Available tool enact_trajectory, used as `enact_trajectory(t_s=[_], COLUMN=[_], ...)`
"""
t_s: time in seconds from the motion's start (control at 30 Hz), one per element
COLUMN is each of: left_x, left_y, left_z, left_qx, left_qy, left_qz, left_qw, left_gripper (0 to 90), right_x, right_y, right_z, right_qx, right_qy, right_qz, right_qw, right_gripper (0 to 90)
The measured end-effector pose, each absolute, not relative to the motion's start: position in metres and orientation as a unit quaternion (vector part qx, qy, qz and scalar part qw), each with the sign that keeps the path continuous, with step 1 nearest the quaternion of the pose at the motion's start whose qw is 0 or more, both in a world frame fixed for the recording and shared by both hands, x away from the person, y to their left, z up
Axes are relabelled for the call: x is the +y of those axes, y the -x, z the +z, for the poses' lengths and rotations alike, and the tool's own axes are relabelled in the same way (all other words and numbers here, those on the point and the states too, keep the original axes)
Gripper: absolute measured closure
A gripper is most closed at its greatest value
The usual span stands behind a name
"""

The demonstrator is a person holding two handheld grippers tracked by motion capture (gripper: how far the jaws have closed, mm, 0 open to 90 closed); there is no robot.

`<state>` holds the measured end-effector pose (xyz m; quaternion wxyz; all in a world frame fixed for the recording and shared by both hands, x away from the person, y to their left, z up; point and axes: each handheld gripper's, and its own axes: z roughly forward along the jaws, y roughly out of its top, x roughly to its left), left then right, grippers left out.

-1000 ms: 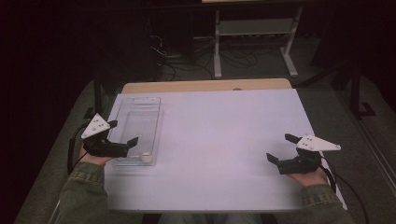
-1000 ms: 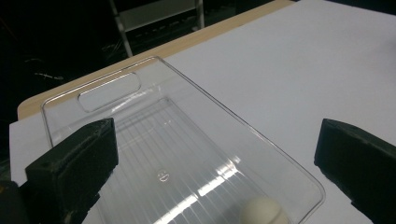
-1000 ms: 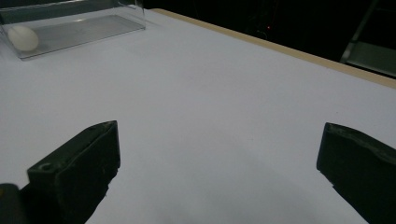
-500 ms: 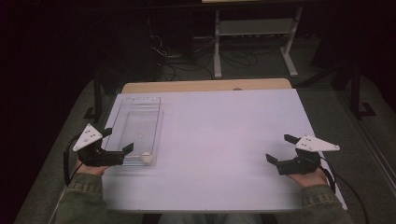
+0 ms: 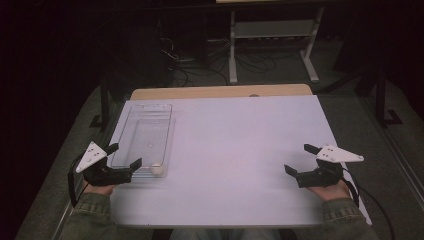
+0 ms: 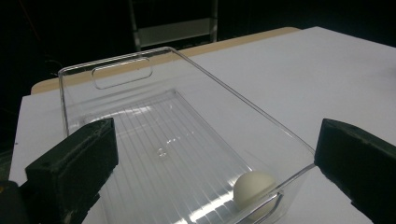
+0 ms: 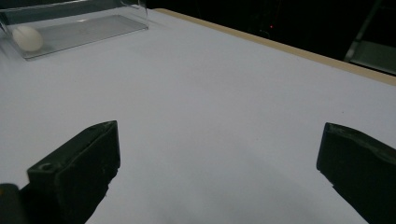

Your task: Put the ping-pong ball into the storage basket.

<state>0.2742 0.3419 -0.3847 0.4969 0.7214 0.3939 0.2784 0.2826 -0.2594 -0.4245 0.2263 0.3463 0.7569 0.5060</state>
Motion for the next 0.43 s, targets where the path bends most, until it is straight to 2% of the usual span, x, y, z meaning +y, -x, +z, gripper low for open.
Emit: enact_trajectory(t_s=[0.43], left_x=[0.354], left_y=[-0.27], left_z=[-0.398], left_qx=[0.423], left_qy=[-0.67], left_qz=[0.286], left_qw=[0.539], left_gripper=[0.0], right_x=[-0.26], right_y=[-0.279], right_z=[-0.423], right_qx=[0.741], right_qy=[-0.349], right_qz=[0.531], right_qw=[0.218], right_gripper=[0.0])
